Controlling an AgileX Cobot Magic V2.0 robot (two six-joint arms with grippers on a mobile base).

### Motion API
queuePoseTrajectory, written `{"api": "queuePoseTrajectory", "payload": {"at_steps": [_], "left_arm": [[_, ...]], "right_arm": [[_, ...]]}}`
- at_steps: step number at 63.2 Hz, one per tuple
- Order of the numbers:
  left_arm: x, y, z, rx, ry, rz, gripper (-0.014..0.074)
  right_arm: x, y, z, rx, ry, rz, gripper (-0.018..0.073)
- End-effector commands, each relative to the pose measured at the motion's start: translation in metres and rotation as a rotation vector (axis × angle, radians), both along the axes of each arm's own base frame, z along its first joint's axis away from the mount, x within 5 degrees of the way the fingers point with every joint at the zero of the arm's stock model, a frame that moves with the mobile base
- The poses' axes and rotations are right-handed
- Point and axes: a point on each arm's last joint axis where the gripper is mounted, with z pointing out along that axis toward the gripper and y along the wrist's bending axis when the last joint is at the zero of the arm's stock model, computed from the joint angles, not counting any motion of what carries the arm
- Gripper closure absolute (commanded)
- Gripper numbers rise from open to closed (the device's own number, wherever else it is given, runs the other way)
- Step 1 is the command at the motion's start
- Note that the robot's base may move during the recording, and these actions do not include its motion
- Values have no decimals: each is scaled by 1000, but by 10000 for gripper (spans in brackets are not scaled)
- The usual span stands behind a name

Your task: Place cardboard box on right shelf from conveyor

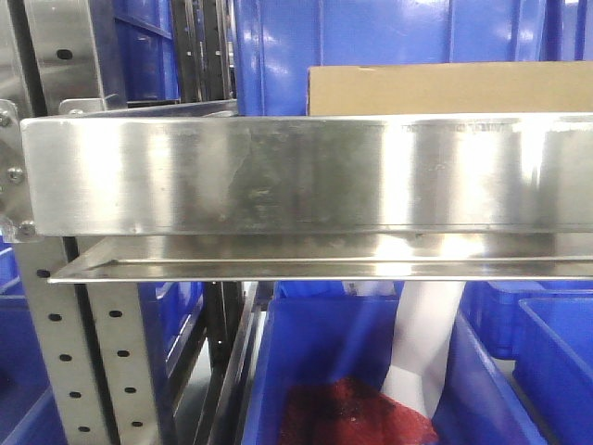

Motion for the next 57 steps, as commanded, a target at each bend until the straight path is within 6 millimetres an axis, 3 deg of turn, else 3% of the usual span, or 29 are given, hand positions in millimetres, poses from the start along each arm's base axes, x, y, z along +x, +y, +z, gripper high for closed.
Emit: {"api": "queuePoseTrajectory", "payload": {"at_steps": [1,26,57], "left_arm": [[-1,0,9,-12,-98,1,715],[-1,0,9,-12,-98,1,715],[-1,0,9,-12,-98,1,715]], "right_arm": [[-6,-4,4,22,-152,-56,501],[-11,-6,-53,-18,-184,-107,501],[-11,-6,-56,-17,-155,-105,501]]}}
